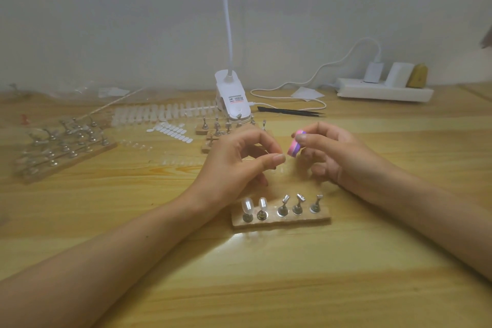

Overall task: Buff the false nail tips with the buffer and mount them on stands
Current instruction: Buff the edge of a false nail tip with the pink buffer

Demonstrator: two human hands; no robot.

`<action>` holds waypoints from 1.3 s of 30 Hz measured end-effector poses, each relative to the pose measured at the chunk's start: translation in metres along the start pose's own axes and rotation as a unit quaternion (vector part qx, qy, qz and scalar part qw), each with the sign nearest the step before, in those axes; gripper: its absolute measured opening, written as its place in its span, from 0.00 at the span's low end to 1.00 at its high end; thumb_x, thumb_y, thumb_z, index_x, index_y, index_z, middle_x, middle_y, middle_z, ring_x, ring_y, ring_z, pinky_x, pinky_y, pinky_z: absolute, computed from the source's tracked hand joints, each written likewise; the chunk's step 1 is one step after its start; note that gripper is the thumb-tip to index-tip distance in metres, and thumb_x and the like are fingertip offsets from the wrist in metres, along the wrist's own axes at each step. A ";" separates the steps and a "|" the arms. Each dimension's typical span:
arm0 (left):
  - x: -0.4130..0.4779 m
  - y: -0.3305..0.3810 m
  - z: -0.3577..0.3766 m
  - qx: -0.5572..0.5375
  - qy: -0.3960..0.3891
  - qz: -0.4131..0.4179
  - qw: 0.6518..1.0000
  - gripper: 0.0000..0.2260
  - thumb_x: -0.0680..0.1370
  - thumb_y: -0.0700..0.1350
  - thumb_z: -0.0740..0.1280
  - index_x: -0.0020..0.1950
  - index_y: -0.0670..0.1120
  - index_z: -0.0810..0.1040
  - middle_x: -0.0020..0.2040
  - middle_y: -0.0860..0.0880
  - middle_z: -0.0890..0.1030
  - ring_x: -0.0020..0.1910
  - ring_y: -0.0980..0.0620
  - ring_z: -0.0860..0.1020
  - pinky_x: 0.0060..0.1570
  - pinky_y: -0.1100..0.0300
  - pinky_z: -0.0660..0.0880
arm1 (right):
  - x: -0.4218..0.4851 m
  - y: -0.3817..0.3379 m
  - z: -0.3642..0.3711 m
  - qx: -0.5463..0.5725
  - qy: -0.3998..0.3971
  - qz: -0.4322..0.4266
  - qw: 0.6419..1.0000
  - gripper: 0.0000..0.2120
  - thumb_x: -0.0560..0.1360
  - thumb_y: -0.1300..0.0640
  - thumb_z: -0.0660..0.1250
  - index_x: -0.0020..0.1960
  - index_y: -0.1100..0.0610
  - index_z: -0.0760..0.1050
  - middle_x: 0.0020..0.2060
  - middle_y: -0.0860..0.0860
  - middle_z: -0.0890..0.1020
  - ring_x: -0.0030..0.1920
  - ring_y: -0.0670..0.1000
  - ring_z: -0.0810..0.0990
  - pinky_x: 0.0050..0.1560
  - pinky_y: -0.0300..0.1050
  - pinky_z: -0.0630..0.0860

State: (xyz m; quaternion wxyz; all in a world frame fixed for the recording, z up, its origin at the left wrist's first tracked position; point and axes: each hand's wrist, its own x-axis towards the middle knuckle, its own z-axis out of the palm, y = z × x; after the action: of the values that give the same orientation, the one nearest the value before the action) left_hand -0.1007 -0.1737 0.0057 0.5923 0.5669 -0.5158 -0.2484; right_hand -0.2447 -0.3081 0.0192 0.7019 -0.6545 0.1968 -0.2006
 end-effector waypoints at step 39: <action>0.000 0.000 0.000 -0.006 0.023 -0.002 1.000 0.04 0.75 0.37 0.73 0.40 0.41 0.80 0.44 0.47 0.78 0.39 0.54 0.79 0.32 0.61 0.76 | -0.004 0.006 0.003 -0.064 -0.039 -0.069 0.995 0.07 0.73 0.55 0.74 0.44 0.52 0.76 0.35 0.51 0.83 0.33 0.43 0.77 0.25 0.35 0.68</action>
State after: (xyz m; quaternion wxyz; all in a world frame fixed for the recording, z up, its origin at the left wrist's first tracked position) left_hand -0.1008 -0.1738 0.0059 0.6072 0.5698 -0.4992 -0.2396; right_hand -0.2463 -0.3034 0.0137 0.6501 -0.7174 0.1364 -0.2098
